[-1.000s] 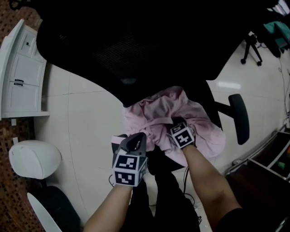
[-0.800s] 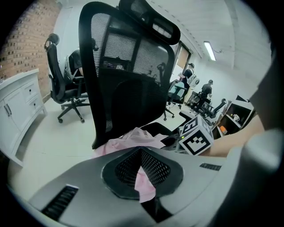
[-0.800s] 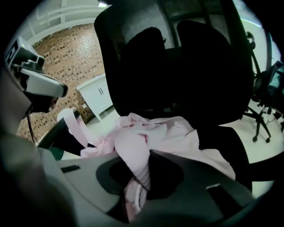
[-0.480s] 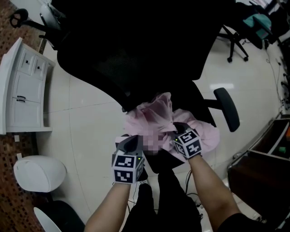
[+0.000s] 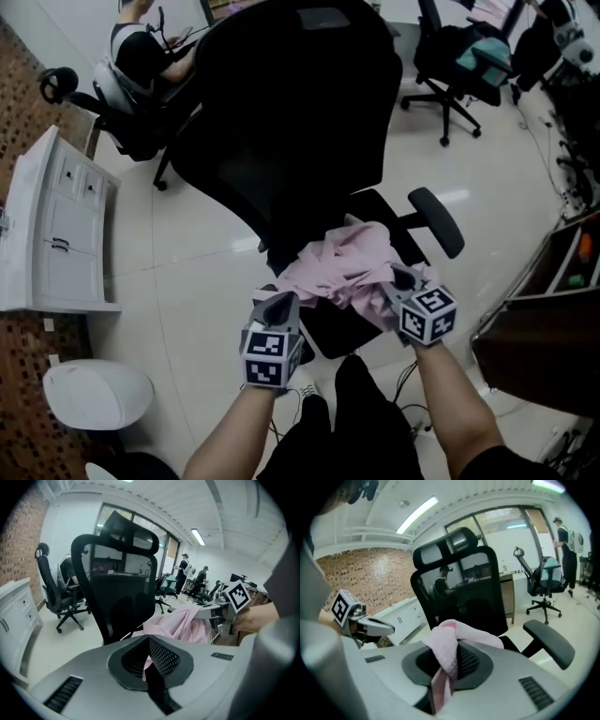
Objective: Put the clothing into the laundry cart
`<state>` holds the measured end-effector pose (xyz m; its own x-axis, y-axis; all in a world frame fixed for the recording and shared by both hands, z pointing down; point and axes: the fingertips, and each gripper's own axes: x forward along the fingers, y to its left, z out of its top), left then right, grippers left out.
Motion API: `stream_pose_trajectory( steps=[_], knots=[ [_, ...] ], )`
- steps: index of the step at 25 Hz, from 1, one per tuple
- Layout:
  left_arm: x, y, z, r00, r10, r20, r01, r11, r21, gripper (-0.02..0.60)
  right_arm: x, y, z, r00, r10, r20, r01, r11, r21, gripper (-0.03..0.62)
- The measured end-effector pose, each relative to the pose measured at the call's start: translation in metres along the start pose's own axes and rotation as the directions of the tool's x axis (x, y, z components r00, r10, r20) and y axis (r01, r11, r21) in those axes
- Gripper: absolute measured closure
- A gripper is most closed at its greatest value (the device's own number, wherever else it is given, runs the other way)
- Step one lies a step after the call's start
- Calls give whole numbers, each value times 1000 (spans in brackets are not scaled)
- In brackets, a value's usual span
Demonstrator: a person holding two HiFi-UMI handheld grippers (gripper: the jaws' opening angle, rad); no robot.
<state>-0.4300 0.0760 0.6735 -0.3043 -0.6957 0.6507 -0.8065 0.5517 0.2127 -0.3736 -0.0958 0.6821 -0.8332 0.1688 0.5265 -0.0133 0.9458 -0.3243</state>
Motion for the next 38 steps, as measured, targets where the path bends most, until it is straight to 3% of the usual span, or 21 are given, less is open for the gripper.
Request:
stream_pose_trajectory(
  steps=[4,8,13,18,23,29,34,38],
  knots=[
    [-22,-28,26,998,-48,45,44,995,91,583,-68,0,39,987,-68,147,59,996,65,534],
    [-49,-59,67,989,-104,108,85,982,170,583,-138,10,85,950,-128,283,113,991,68,534],
    [-85,-122,127,958,-219,185,156,940,304,583,-239,27,128,895,-209,394,196,978,75,534],
    [-105,-212,170,911,-348,221,230,874,428,583,-360,19,152,814,-306,493,278,952,131,534],
    [-134,-258,195,862,-445,242,291,826,483,583,-460,47,176,703,-388,595,370,915,160,534],
    [-146,-433,198,786,-581,209,365,710,602,583,-635,2,141,582,-498,642,450,856,256,534],
    [-146,-481,212,721,-671,173,421,622,661,583,-672,5,138,525,-580,623,522,797,303,534],
    [-150,-586,201,669,-727,152,454,562,691,583,-761,-16,107,472,-616,631,562,761,323,534]
  ],
)
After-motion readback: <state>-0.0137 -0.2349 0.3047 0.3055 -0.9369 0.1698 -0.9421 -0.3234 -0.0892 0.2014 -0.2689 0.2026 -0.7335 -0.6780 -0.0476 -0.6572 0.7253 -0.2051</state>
